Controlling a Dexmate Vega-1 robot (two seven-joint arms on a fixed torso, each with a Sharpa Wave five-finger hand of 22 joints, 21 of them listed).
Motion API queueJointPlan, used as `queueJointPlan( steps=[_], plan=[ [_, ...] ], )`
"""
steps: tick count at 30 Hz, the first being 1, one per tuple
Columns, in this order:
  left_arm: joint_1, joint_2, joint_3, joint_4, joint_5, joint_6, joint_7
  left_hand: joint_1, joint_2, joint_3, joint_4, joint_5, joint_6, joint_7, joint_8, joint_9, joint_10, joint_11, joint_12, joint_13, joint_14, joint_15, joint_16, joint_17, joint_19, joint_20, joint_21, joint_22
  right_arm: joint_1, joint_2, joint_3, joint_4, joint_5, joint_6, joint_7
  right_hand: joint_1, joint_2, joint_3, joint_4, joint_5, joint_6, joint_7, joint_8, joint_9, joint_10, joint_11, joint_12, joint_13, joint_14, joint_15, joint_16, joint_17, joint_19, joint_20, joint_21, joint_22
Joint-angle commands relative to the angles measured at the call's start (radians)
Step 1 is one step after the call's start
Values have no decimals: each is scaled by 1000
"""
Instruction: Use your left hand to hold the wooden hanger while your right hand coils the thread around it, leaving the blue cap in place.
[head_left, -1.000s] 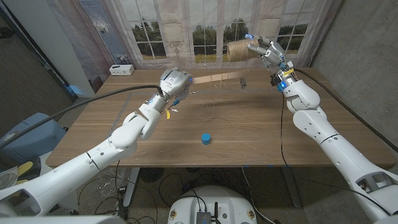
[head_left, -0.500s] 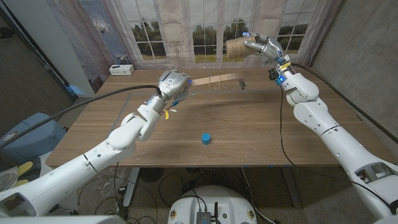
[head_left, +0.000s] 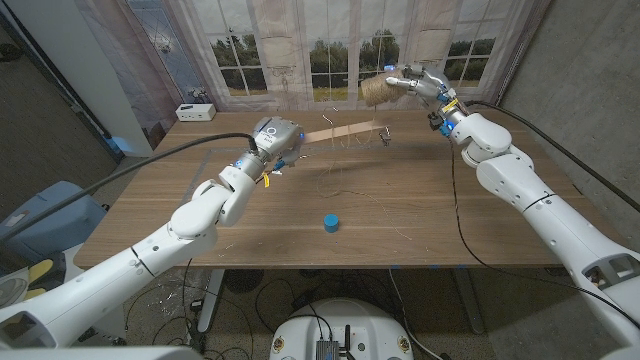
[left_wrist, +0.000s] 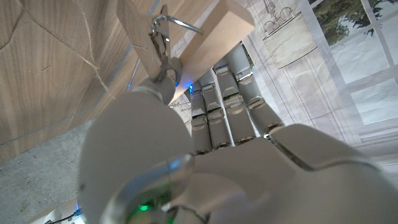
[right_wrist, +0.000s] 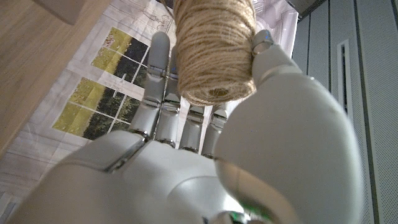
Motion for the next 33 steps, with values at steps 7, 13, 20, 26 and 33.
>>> queueJointPlan(
  steps=[7, 13, 20, 26, 33],
  plan=[
    [-21, 5, -3, -19, -62, 47, -177, 41, 80, 23, 16, 4, 103, -96, 5, 191, 127, -118, 2, 97, 216, -257, 0, 1, -4, -99, 6, 0, 1, -59, -49, -83, -152, -201, -163, 234, 240, 17, 9, 4, 1, 2, 6, 4, 36, -26, 3, 52, 297, -392, -2, 6, -97, -199, 9, 1],
    [-32, 9, -1, -16, -91, 55, -223, 42, 81, 24, 16, 4, 104, -95, 4, 191, 128, -118, 1, 98, 217, -256, 0, 2, -3, -98, 7, 0, -26, -71, -41, -113, -174, -258, -227, 233, 239, 18, 9, 4, 0, 0, 6, 4, 35, -30, 3, 54, 298, -392, -4, 7, -105, -199, 9, 0],
    [-48, 8, 7, -7, -120, 64, -262, 41, 81, 24, 17, 4, 107, -95, 4, 191, 130, -119, 0, 97, 218, -256, 0, 4, -3, -96, 7, 0, -47, -84, -39, -160, -209, -357, -313, 232, 240, 19, 10, 4, -5, -2, 4, 4, 32, -31, 0, 53, 298, -392, -6, 7, -112, -198, 10, -1],
    [-60, 11, 16, -4, -134, 77, -294, 39, 82, 25, 19, 4, 107, -98, 3, 191, 133, -122, 0, 97, 216, -254, -1, 6, -3, -89, 7, -1, -62, -85, -36, -176, -221, -414, -360, 232, 240, 20, 11, 4, -7, -2, 4, 4, 32, -29, -2, 52, 298, -392, -8, 8, -117, -198, 12, -1],
    [-78, 15, 29, -5, -142, 100, -346, 37, 83, 25, 22, 4, 108, -99, 2, 191, 132, -128, -1, 99, 215, -254, -2, 8, -5, -84, 5, -2, -76, -101, -46, -214, -258, -518, -426, 231, 241, 22, 11, 4, -9, -2, 3, 4, 32, -28, -5, 49, 297, -392, -11, 7, -121, -197, 14, -1]
  ],
)
